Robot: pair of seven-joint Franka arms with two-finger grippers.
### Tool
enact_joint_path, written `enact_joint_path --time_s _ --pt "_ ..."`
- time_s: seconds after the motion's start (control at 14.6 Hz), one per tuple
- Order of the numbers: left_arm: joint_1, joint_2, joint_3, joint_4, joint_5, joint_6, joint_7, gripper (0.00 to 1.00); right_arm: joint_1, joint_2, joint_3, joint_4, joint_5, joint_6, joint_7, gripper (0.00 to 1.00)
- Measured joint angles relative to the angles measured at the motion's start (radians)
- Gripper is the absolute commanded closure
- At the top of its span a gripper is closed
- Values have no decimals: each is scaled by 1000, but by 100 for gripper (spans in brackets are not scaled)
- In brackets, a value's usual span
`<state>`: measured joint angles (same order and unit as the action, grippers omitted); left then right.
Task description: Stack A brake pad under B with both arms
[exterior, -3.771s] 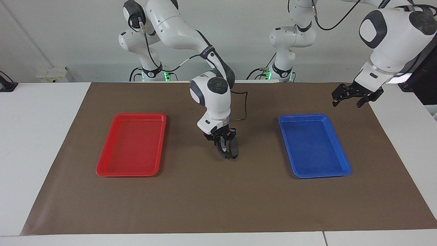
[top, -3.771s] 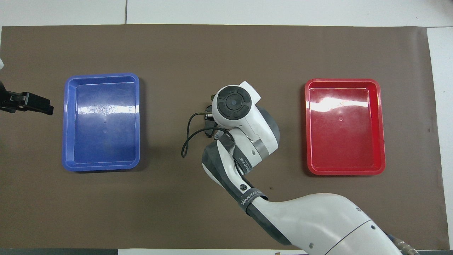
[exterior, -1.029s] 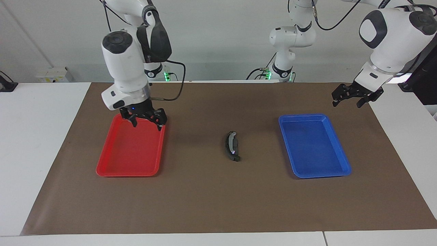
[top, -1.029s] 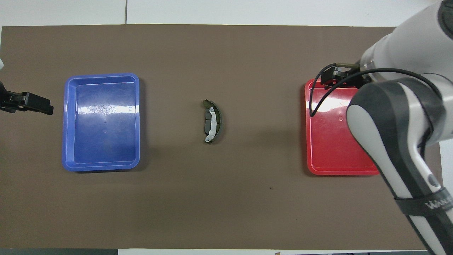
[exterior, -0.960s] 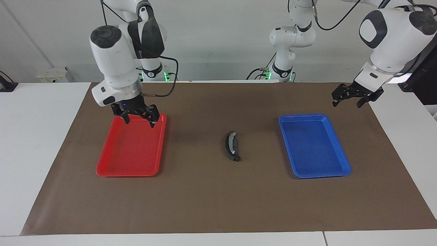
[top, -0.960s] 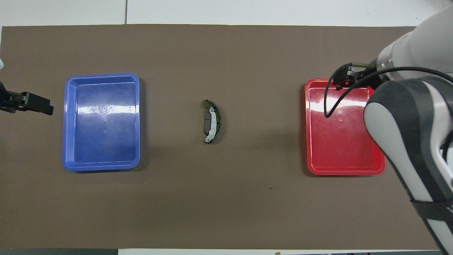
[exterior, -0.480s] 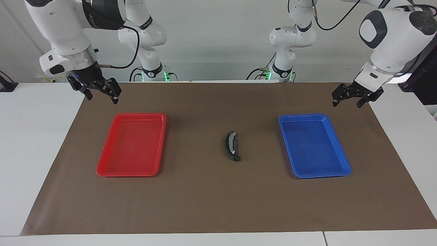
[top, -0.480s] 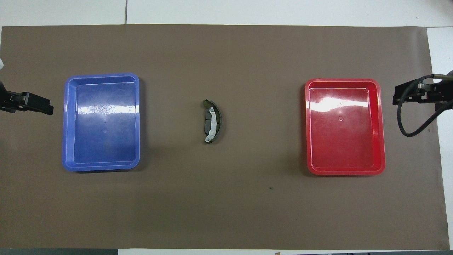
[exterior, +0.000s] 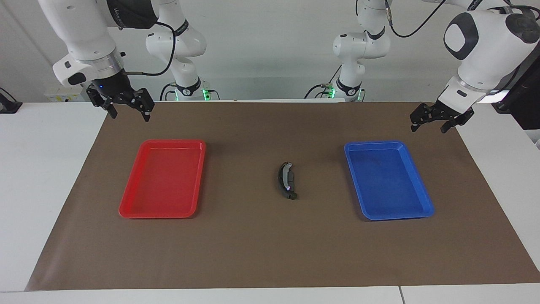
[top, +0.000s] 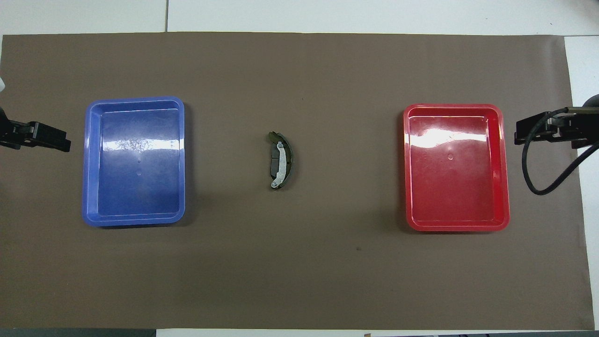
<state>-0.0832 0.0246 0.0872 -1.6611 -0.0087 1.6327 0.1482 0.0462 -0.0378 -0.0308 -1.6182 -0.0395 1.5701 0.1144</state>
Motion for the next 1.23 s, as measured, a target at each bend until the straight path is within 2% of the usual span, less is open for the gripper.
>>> enact_joint_path --time_s 0.27,1.23 --pt "0 0 0 0 0 0 0 0 -3 0 -6 0 0 -8 -67 1" --pt "0 0 0 0 0 0 0 0 -5 0 -7 1 0 -18 -59 1"
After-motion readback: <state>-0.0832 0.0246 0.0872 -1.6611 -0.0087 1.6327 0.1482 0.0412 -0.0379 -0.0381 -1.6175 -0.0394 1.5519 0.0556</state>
